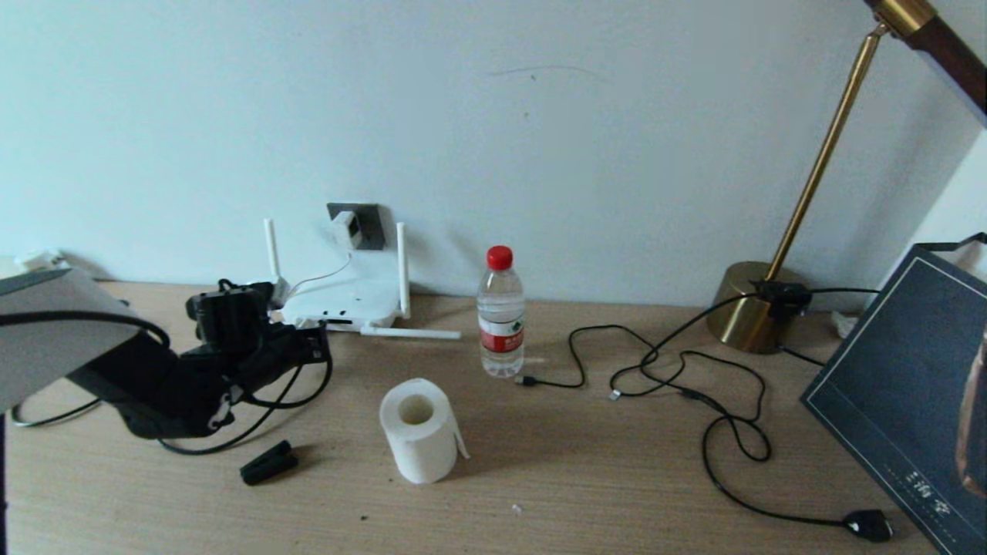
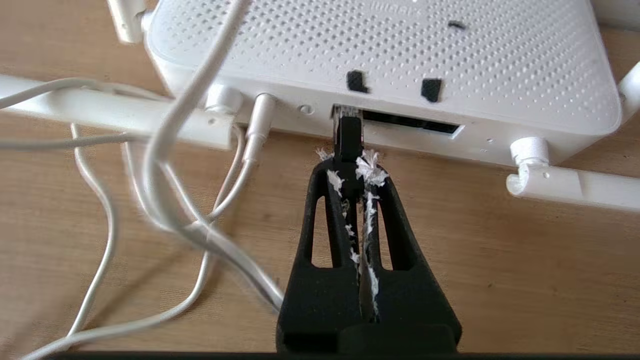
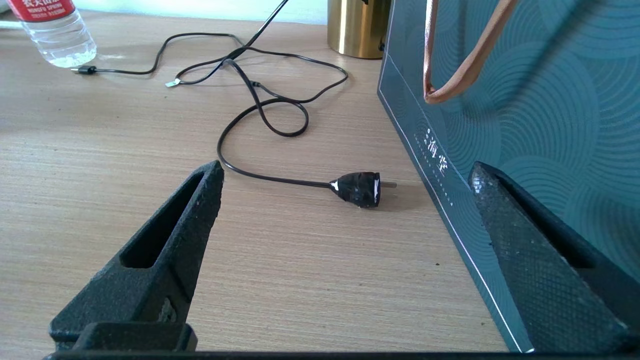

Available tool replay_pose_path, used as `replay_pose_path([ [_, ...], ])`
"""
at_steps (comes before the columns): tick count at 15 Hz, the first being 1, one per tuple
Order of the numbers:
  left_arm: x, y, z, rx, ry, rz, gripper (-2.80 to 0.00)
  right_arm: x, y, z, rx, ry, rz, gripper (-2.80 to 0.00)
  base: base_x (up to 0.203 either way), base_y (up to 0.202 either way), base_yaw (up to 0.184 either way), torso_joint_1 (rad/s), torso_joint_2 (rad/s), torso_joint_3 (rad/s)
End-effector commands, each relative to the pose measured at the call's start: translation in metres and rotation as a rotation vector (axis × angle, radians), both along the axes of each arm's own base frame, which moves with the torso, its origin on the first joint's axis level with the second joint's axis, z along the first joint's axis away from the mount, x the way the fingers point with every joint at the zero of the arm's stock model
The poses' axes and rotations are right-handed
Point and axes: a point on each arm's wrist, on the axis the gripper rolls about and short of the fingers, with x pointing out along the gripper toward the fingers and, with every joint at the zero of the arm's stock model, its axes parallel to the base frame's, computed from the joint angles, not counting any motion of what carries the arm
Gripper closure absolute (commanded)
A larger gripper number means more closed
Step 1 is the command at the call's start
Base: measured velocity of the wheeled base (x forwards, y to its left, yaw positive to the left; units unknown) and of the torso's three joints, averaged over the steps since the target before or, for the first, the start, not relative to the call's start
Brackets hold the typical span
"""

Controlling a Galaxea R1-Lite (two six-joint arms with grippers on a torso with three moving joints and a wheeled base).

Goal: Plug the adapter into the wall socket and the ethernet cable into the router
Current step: Plug cable into router interface

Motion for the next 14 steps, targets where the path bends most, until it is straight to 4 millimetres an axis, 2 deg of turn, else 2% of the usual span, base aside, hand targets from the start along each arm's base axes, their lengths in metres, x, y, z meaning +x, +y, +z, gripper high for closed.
replay_pose_path([
  [1,0.0006,-0.0013,0.0012,0.003,-0.008,-0.002,0.0,0.0001,0.0,0.0,0.0,0.002,0.001,-2.8,0.0,0.0,0.0,0.0,0.0,0.0],
  [14,0.0019,-0.0004,-0.0004,0.028,-0.005,0.004,0.0,0.0001,0.0,0.0,0.0,0.001,0.001,-2.8,0.0,0.0,0.0,0.0,0.0,0.0],
])
